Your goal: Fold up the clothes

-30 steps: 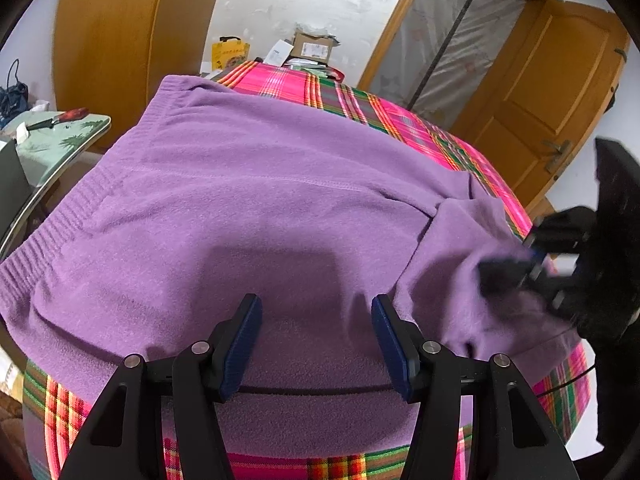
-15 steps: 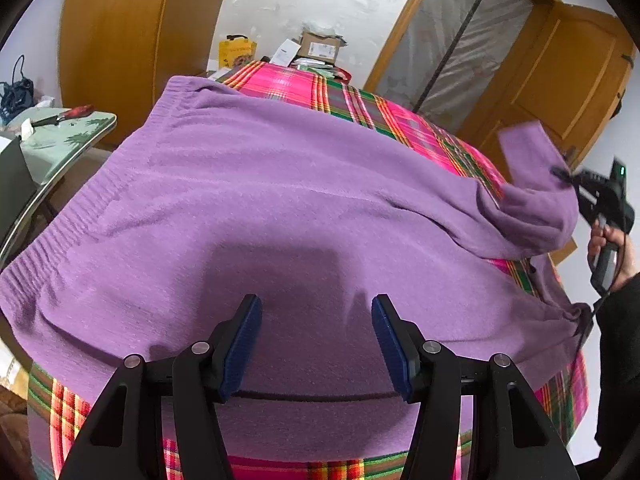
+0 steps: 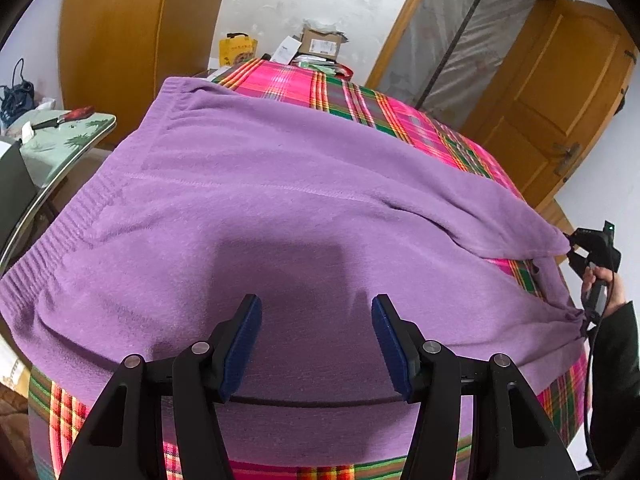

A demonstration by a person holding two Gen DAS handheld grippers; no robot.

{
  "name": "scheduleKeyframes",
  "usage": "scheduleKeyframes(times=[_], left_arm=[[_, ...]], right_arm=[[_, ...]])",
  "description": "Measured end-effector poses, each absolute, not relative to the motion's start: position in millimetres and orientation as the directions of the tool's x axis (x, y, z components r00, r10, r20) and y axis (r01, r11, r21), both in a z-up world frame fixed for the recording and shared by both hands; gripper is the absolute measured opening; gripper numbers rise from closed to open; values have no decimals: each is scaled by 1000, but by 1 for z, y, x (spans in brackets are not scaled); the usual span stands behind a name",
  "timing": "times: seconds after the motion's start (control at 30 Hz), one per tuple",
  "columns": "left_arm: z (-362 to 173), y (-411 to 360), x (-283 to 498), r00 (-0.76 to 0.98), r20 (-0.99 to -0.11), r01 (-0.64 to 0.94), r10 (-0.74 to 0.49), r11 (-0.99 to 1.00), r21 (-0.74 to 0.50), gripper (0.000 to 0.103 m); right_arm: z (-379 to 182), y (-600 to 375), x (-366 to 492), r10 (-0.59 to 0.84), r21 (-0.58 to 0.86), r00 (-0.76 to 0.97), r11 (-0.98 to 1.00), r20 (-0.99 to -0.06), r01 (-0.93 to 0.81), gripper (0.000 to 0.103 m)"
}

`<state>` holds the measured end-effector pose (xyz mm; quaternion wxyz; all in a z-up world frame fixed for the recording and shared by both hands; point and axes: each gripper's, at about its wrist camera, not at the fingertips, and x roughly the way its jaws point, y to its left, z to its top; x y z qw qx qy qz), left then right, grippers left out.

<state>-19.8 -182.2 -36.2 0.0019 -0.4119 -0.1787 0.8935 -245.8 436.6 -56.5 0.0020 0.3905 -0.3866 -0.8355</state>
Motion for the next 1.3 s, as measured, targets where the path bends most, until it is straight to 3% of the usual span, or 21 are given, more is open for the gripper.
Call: scheduleKeyframes(times=[0.1,0.2,0.43,0.57,0.7,0.9,1.03,1.3], left_arm=[[-33,-181,-21,-662,-735,143,146,-938,-315,59],[-30,-179,-21,-663,-735,142,142,-940,-310,59],[-21,-166,-32,-669,-728,114,152,-947,-302,59],[-20,-159,-39,-664,-730,101,163,-948,-303,59],[-22,-152,-46,-654,-738,92,169,-950,-300,59],[-17,-149,-48,-658,-735,93,162,-951,-293,59],[-16,-150,-48,-658,-737,109,154,-949,-295,59],[-17,-140,-51,-652,-741,95,162,-952,-291,59]], right_arm=[[-63,438,-250,-317,634,-657,-705,-684,-318,18],[-49,449,-238,-242,578,-665,-740,-707,-345,30],[-15,452,-239,-89,365,-674,-887,-734,-281,31],[-7,451,-247,-117,321,-661,-927,-741,-196,32],[-5,448,-284,-241,339,-659,-940,-712,-22,37],[-34,437,-333,-292,286,-578,-953,-762,104,37],[-56,412,-342,-289,212,-509,-955,-811,205,37],[-60,400,-340,-225,78,-542,-957,-809,281,40]])
